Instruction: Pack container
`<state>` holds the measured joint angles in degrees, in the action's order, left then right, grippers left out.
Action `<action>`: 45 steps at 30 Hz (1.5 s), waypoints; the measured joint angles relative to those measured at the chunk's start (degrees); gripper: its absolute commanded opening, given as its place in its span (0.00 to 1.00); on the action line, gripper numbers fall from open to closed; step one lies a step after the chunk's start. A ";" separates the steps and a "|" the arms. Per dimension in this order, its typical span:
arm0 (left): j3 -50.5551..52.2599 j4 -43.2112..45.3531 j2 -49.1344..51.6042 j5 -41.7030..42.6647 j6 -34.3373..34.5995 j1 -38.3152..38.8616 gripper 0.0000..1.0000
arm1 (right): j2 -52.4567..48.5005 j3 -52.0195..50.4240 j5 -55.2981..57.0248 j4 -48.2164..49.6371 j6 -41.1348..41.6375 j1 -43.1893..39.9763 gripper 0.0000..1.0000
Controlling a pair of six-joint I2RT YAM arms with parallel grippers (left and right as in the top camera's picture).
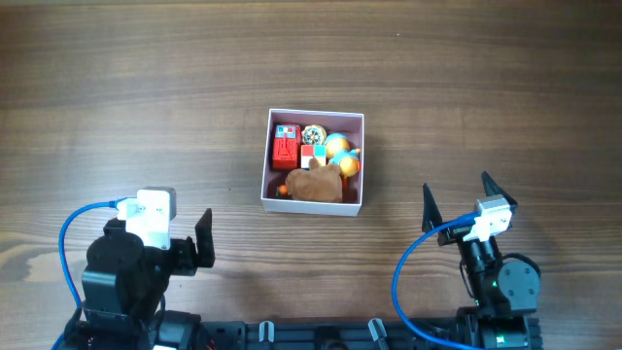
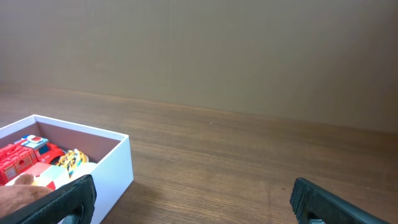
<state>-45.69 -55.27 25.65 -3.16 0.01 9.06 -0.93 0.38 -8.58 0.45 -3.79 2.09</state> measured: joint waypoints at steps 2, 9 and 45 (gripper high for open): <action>0.04 0.11 -0.74 0.22 -0.02 -0.72 1.00 | 0.02 0.00 0.00 0.00 0.02 0.00 1.00; 11.08 9.64 -17.97 3.76 -0.15 -5.86 1.00 | 0.04 0.00 -0.02 0.02 0.00 0.00 1.00; 44.94 51.01 -24.87 4.94 11.80 -7.32 1.00 | 0.09 0.00 -0.02 0.00 0.00 0.00 1.00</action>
<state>-0.75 -4.25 0.78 1.78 11.81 1.74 -0.84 0.38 -8.60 0.45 -3.79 2.09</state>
